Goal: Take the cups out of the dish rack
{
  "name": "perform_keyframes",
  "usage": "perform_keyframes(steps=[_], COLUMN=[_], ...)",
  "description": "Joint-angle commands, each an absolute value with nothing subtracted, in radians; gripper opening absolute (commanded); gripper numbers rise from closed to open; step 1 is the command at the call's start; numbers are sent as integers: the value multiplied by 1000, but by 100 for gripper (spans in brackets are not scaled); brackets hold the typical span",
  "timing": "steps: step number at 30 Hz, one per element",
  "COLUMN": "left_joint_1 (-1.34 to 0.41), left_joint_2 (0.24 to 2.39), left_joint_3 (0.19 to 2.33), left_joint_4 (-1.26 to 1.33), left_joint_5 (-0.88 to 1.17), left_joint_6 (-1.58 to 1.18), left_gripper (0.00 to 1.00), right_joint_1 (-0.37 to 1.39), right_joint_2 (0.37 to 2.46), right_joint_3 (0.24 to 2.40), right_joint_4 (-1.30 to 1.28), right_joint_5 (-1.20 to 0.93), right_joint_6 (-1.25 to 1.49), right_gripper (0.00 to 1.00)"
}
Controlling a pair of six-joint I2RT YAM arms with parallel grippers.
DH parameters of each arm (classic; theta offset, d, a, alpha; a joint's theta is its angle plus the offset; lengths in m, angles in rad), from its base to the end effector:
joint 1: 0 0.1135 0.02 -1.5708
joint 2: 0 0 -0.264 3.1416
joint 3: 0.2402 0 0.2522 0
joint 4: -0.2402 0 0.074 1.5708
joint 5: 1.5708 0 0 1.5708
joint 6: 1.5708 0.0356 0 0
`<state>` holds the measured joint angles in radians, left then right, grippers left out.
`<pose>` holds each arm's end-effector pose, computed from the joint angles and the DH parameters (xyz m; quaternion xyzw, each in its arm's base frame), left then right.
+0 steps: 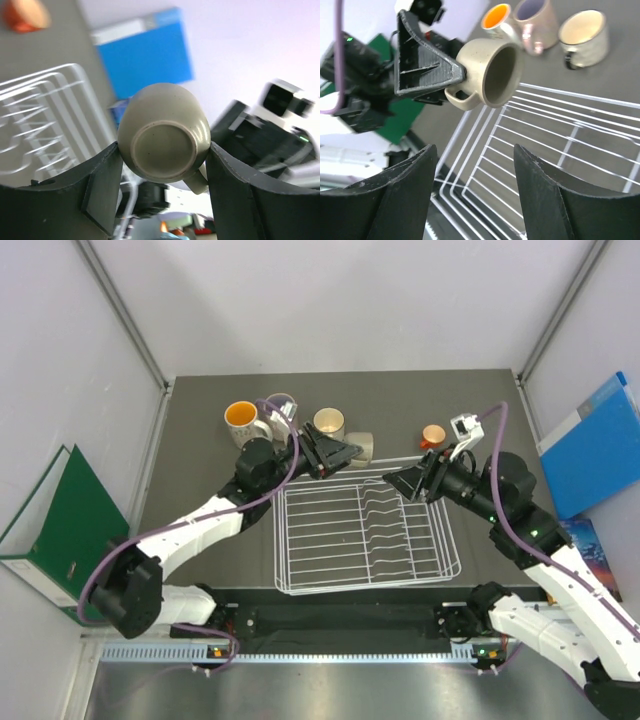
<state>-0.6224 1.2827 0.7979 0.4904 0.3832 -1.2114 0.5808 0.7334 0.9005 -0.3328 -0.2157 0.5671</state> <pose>0.2333 -0.1838 0.3061 -0.0717 0.7016 -0.6342 0.3169 0.1319 0.0957 0.3722 -0.0747 0.7583 0.4178 0.4949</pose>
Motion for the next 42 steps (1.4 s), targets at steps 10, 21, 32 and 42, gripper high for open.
perform_keyframes(steps=[10, 21, 32, 42], left_joint_1=[-621, -624, -650, -660], left_joint_2=[1405, 1405, 1408, 1420], left_joint_3=[802, 787, 767, 755], left_joint_4=[1080, 1075, 1103, 1115], left_joint_5=[627, 676, 706, 712], left_joint_6=[-1489, -1491, -1488, -1477], left_gripper=[0, 0, 0, 0], right_joint_1=[594, 592, 594, 594], right_joint_2=[756, 796, 865, 902], right_joint_3=[893, 913, 933, 930], right_joint_4=[-92, -41, 35, 71], right_joint_5=[-362, -338, -353, -394], right_joint_6=[627, 624, 638, 658], right_gripper=[60, 58, 53, 13])
